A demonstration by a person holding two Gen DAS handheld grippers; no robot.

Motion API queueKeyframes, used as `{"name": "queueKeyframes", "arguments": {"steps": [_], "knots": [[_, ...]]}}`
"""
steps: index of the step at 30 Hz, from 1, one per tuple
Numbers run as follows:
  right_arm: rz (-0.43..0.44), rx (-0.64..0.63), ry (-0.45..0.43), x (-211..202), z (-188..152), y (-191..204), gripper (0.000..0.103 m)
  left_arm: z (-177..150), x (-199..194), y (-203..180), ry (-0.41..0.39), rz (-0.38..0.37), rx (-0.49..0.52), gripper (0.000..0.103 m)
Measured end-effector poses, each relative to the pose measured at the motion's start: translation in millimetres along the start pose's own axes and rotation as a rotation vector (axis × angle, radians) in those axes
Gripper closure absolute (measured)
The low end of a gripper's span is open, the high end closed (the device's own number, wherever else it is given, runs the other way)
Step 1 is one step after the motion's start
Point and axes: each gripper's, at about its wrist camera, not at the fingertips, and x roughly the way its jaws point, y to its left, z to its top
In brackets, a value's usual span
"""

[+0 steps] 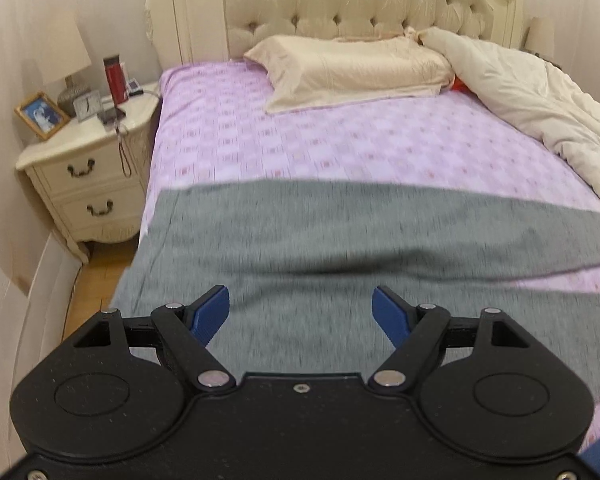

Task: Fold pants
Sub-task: 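Move the right tool to the pant leg cuff and close on it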

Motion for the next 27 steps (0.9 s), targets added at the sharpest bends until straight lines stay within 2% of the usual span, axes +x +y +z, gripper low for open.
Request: {"name": "queueKeyframes", "arguments": {"steps": [2, 9, 18, 22, 27], "knots": [[0.025, -0.062, 0.000, 14.9, 8.4, 0.8, 0.061, 10.1, 7.9, -1.2, -0.003, -0.005, 0.005, 0.024], [0.006, -0.289, 0.073, 86.6, 32.0, 18.3, 0.061, 32.5, 37.3, -12.0, -0.005, -0.003, 0.036, 0.024], [0.156, -0.399, 0.199, 201.6, 38.2, 44.8, 0.061, 49.9, 86.9, -18.6, 0.038, 0.003, 0.049, 0.024], [0.203, -0.479, 0.214, 246.9, 37.8, 62.6, 0.061, 54.5, 109.2, -17.8, 0.062, 0.013, 0.048, 0.024], [0.268, -0.546, 0.198, 282.4, 40.7, 73.6, 0.061, 60.9, 130.0, -12.2, 0.083, 0.028, 0.037, 0.024]]}}
